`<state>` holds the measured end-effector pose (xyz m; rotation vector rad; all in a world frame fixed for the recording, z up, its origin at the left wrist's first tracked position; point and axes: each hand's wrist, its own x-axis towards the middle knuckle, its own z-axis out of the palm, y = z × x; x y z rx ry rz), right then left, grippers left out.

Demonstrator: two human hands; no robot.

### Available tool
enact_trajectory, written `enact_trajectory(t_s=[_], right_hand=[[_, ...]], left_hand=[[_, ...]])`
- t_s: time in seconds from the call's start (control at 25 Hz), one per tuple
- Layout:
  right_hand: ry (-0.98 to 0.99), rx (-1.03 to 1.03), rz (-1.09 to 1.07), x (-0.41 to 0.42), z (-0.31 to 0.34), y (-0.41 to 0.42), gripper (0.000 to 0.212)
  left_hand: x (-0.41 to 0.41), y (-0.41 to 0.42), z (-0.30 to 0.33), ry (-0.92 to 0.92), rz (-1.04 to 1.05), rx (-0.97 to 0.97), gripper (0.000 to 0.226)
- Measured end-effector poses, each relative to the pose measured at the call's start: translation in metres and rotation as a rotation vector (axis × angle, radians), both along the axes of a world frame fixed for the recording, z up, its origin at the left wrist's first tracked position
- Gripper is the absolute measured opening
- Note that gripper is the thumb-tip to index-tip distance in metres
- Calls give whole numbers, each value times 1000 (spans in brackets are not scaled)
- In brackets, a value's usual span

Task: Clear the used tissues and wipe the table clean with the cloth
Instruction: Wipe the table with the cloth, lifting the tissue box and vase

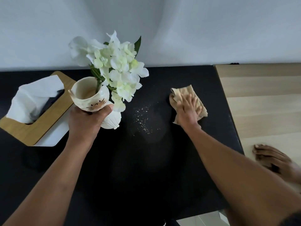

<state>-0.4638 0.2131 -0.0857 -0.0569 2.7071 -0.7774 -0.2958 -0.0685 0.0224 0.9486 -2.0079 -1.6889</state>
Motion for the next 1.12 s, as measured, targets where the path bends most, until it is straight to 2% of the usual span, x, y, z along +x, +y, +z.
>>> enact_trajectory(t_s=[0.08,0.16,0.28,0.36,0.52,0.64,0.72,0.8,0.92,1.04,1.12], right_hand=[[-44,124,48,-18,-3,-36,56],[-6,212,194,-8,-7,-65,57],[105,155,454,46,-9,-75,57],[131,45,517,84,-8,-53,55],[180,-72,396,93,-7,4,46],[65,-157,11,42,16,-20,49],[-60,-153,-126,6,29,-60,50],[-73,-22,30,-12,26,-99,50],[57,136,443,13,2,-128,53],[193,71,718,83,-8,-90,53],[205,-39,748,107,-7,-50,49]], left_hand=[[4,0,0,3,10,8,44],[7,0,0,4,25,24,43],[7,-2,1,9,36,45,41],[8,-4,5,10,35,60,39],[16,-12,9,-13,45,66,31],[27,-18,8,-32,76,75,32],[33,-19,8,-53,93,67,33],[37,-16,9,-64,104,61,34],[38,-11,9,-69,103,59,31],[38,-13,11,-50,101,87,31],[38,-17,11,-47,109,94,31]])
